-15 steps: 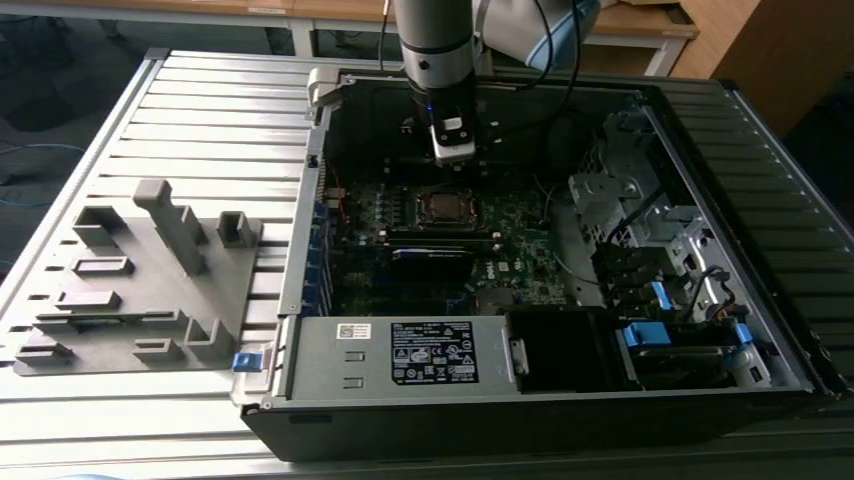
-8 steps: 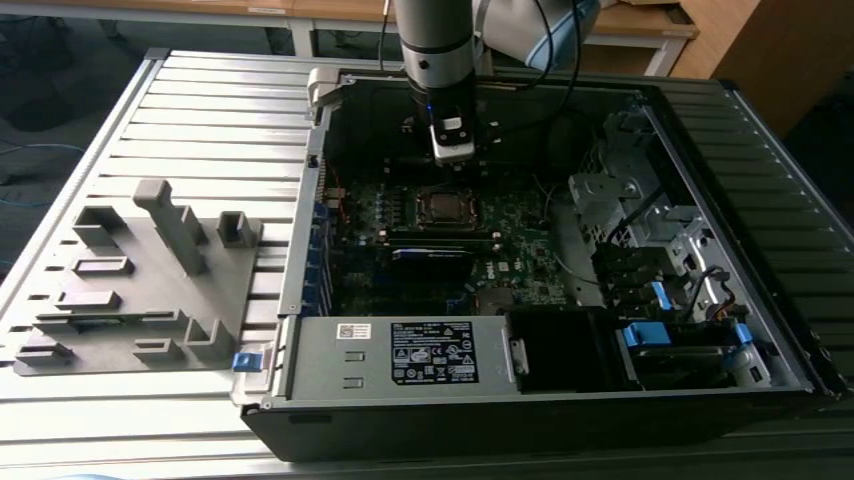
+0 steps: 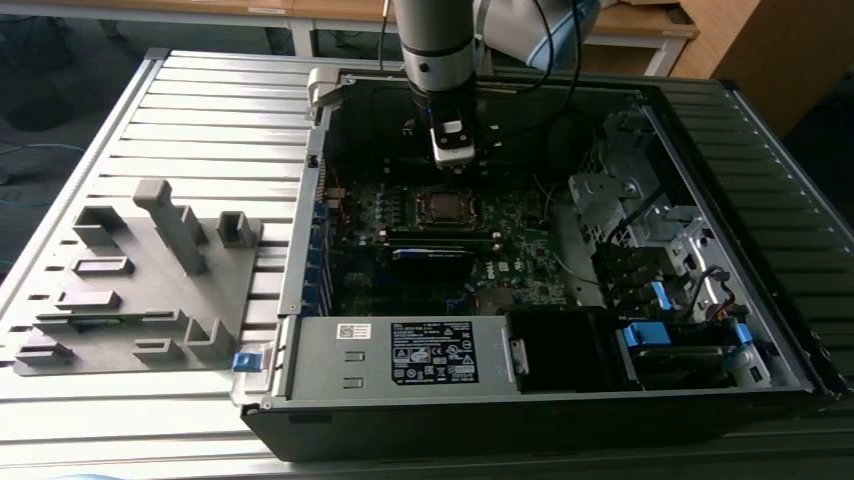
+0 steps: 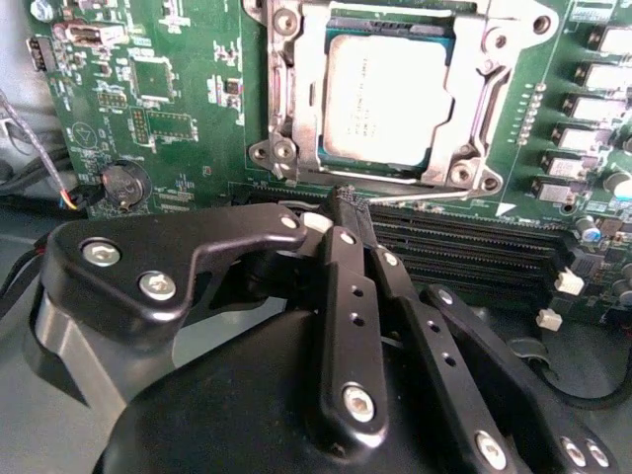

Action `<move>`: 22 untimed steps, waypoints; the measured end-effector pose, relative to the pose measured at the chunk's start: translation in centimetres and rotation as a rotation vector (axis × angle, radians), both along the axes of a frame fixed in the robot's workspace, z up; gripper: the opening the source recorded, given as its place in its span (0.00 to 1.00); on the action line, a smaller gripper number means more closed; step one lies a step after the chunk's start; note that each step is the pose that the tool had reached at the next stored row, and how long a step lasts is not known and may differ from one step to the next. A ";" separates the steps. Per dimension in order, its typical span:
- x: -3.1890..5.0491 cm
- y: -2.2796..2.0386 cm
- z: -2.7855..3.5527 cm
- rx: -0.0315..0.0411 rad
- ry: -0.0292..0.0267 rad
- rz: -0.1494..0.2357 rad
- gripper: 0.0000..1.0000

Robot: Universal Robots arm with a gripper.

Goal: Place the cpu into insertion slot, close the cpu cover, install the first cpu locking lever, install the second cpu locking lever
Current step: 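Install the first cpu locking lever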

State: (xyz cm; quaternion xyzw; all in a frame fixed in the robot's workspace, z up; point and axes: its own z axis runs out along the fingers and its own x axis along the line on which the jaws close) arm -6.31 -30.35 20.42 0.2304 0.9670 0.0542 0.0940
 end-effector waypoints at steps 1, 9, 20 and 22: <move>0.00 0.00 0.00 0.0000 0.0000 0.000 0.11; 0.00 0.00 0.38 0.0000 0.0000 0.000 0.11; -0.01 0.00 0.85 0.0005 0.0001 0.000 0.11; -0.01 0.00 0.97 0.0013 0.0002 0.000 0.11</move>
